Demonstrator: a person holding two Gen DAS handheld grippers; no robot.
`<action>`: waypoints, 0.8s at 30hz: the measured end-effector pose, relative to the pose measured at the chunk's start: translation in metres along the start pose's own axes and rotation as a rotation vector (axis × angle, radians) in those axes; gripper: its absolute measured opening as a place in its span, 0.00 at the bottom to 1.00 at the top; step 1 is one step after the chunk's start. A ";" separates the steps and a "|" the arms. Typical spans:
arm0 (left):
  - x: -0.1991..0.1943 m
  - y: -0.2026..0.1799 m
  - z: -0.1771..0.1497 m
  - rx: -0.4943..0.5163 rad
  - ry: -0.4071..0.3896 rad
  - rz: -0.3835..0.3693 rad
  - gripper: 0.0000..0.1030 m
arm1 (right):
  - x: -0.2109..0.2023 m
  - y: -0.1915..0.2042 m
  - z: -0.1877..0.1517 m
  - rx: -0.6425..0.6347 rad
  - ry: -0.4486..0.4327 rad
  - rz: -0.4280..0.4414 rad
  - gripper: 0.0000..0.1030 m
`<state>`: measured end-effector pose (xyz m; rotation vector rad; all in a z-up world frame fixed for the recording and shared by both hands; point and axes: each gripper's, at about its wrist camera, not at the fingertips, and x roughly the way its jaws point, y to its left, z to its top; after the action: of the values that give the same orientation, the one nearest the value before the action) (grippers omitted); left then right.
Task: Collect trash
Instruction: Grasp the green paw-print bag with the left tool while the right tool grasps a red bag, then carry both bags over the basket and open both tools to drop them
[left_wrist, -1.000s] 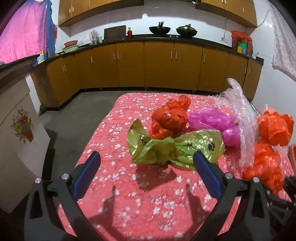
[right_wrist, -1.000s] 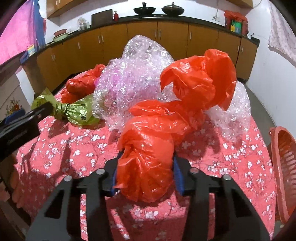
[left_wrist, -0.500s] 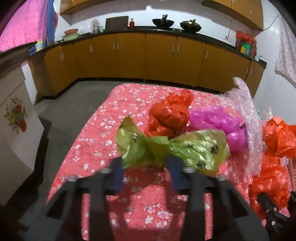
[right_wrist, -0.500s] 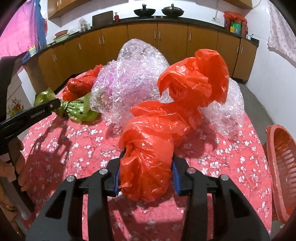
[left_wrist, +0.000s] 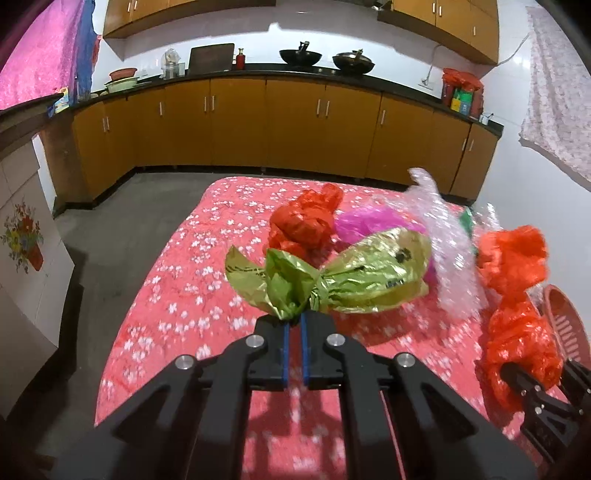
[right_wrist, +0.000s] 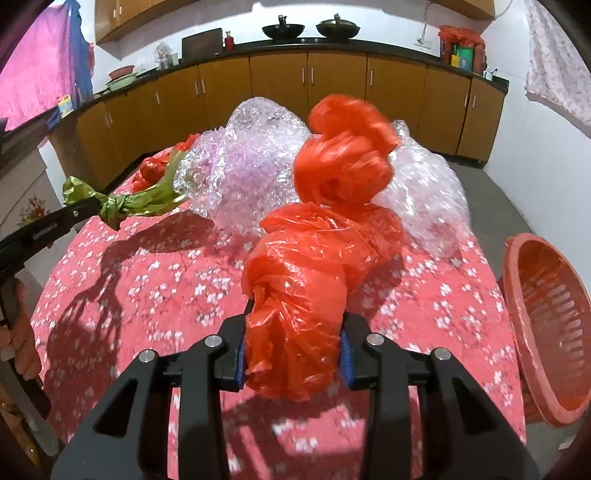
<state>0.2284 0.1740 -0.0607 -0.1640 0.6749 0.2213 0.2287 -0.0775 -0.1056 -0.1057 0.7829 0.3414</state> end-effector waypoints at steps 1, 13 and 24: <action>-0.005 -0.002 -0.002 0.004 -0.003 -0.003 0.06 | -0.003 -0.001 -0.002 -0.003 -0.001 -0.002 0.36; -0.057 -0.018 -0.016 0.048 -0.059 -0.028 0.06 | -0.038 -0.001 -0.014 -0.016 -0.040 -0.007 0.35; -0.094 -0.041 -0.011 0.071 -0.112 -0.088 0.06 | -0.076 -0.015 -0.023 0.006 -0.107 -0.041 0.35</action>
<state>0.1605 0.1179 -0.0063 -0.1121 0.5620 0.1205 0.1688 -0.1169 -0.0684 -0.0970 0.6745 0.3036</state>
